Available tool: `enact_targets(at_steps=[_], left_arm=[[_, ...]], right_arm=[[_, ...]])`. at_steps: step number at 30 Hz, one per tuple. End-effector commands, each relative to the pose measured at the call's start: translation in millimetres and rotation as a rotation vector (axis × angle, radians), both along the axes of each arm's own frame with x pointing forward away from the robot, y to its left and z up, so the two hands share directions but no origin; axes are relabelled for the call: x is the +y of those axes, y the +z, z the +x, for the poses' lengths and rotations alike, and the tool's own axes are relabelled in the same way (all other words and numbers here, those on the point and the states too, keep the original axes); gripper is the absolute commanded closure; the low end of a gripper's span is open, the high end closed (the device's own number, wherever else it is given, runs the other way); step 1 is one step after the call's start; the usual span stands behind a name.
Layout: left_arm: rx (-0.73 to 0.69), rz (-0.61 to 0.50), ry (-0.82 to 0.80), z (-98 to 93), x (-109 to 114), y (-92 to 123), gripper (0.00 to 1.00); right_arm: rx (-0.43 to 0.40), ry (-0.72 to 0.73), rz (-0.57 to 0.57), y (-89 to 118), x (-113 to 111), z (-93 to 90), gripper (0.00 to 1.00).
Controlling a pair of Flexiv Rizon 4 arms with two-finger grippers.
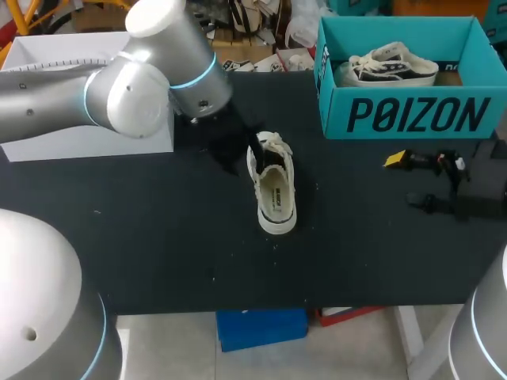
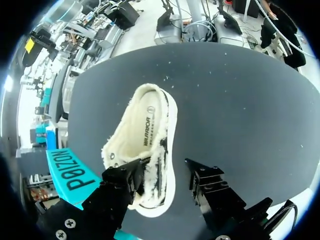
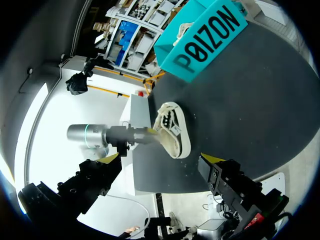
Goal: Take the shoe out of the shoebox, open the shoe tongue, remove and reinsert the insole, then place the shoe into the shoebox
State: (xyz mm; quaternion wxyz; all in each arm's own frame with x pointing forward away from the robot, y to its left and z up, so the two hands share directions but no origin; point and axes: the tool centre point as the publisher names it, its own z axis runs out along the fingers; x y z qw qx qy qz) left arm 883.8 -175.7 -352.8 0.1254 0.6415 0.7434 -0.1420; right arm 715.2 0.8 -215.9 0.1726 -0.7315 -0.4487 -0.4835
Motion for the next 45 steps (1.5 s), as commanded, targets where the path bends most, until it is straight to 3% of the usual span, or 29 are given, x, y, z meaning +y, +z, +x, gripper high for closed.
enact_targets(at_steps=[1,12,27,29,31,32,33,39,45], left_arm=[[0.007,0.011,-0.002,2.6,-1.3,-7.6,0.49],[-0.003,0.075,-0.039,4.8,-4.1,-32.6,0.49],[-0.048,0.118,-0.054,14.6,-10.8,-51.7,0.56],[-0.048,0.119,-0.055,15.1,-11.6,-53.7,0.6],[-0.05,0.119,-0.054,16.0,-12.4,-55.1,0.79],[-0.052,0.119,-0.055,16.2,-12.7,-55.4,0.95],[-0.053,0.118,-0.056,16.4,-13.2,-55.2,1.0],[-0.072,0.11,-0.078,15.3,-13.8,-43.0,1.0],[-0.066,0.065,-0.086,10.6,-10.5,-15.1,1.0]], right_arm=[[0.002,-0.001,-0.002,-0.2,1.5,1.4,0.0],[0.002,-0.001,-0.002,-0.2,1.5,1.4,0.0],[0.002,-0.001,-0.002,-0.2,1.5,1.4,0.0],[0.002,-0.001,-0.002,-0.2,1.5,1.4,0.0],[0.002,-0.001,-0.002,-0.2,1.5,1.4,0.0],[0.002,-0.001,-0.002,-0.2,1.5,1.4,0.0],[0.002,-0.001,-0.002,-0.2,1.5,1.4,0.0],[0.002,-0.001,-0.002,-0.2,1.5,1.4,0.0],[0.002,-0.001,-0.002,-0.2,1.5,1.4,0.0]])
